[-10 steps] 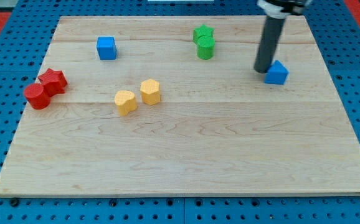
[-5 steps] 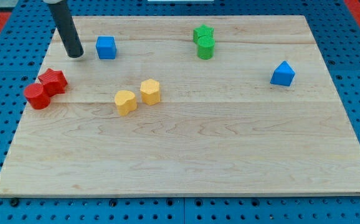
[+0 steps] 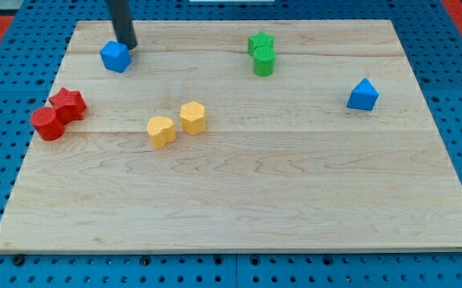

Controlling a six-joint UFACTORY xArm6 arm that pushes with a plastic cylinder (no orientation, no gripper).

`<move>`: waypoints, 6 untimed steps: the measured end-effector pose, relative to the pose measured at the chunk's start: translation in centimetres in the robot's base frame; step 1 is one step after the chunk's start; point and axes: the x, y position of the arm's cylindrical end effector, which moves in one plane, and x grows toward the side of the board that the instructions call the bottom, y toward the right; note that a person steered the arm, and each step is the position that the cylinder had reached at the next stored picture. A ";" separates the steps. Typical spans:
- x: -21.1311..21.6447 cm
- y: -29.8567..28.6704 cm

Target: Move the blue cube above the red star

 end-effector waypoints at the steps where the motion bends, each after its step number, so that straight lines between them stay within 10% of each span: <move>1: 1.6 -2.4; 3: 5.0 2.2; 6: 7.4 -5.4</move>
